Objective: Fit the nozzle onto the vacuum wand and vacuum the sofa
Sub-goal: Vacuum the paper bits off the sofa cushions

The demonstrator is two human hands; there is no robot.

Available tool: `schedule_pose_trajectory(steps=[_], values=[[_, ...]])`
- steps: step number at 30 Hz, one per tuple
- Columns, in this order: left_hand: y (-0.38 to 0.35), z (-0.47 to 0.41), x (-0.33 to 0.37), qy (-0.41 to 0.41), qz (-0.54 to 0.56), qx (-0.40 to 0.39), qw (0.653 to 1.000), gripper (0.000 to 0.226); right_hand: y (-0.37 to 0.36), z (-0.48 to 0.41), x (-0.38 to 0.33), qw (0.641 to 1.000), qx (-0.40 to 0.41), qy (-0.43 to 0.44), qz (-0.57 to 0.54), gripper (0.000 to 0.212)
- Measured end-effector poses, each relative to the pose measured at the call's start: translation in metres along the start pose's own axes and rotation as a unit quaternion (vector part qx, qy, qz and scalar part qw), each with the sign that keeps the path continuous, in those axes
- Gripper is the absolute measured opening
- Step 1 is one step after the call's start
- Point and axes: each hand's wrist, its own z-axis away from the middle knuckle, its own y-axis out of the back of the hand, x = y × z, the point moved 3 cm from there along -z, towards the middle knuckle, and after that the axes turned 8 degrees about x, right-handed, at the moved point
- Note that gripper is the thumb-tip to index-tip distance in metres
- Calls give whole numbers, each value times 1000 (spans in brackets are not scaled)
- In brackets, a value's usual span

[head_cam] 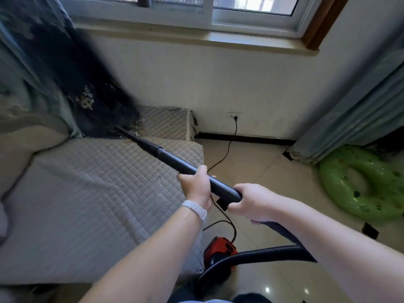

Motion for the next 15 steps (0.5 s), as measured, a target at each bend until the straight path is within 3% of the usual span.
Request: schedule_pose_trajectory(steps=[8,15], values=[[8,-15,-6,-26,59,141,988,40,8,-49,-4,987,-54,122,90,13],[7,31,-35,-65,129,284,948,36,5,-61,27,947,-140,263,119,20]])
